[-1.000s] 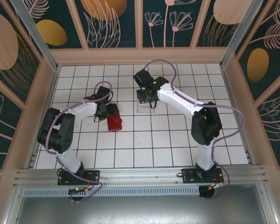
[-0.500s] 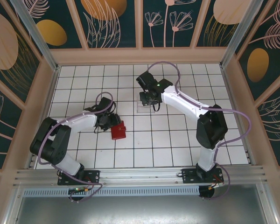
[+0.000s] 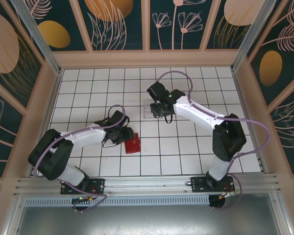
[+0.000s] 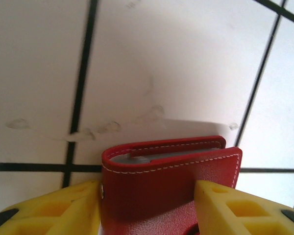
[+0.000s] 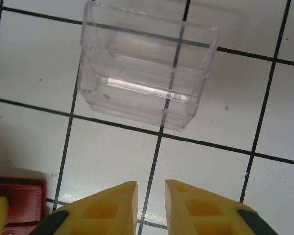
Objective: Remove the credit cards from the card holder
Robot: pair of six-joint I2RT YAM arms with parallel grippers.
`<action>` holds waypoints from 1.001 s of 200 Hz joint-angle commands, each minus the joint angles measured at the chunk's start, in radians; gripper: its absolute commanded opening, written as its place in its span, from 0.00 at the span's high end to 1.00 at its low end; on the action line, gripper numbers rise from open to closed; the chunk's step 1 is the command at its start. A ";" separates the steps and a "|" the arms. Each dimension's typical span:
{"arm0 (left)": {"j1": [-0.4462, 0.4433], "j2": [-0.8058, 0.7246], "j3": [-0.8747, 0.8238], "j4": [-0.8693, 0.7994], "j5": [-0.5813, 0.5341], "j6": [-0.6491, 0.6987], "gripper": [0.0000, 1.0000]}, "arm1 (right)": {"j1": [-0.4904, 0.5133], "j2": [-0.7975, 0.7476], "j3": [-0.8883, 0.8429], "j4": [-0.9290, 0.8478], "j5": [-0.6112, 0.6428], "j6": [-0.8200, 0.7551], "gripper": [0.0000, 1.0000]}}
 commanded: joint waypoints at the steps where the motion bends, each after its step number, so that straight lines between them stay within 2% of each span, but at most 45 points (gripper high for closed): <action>1: -0.020 0.038 0.031 0.011 0.025 -0.004 0.48 | 0.032 -0.077 -0.052 0.075 -0.064 -0.078 0.77; 20: -0.025 0.065 0.067 0.007 0.035 0.016 0.48 | 0.050 -0.108 -0.099 0.111 -0.127 -0.162 0.76; 70: -0.029 0.062 0.113 -0.013 0.022 0.063 0.45 | 0.125 -0.112 -0.210 0.165 -0.129 -0.355 0.77; 106: -0.013 0.018 0.101 -0.044 -0.010 0.098 0.45 | 0.161 -0.100 -0.261 0.215 -0.260 -0.458 0.74; 140: 0.085 -0.076 0.013 -0.032 0.011 0.104 0.45 | 0.186 -0.028 -0.213 0.176 -0.314 -0.492 0.68; 200: 0.241 -0.177 -0.090 -0.014 0.106 0.156 0.46 | 0.242 0.123 -0.089 0.077 -0.307 -0.555 0.66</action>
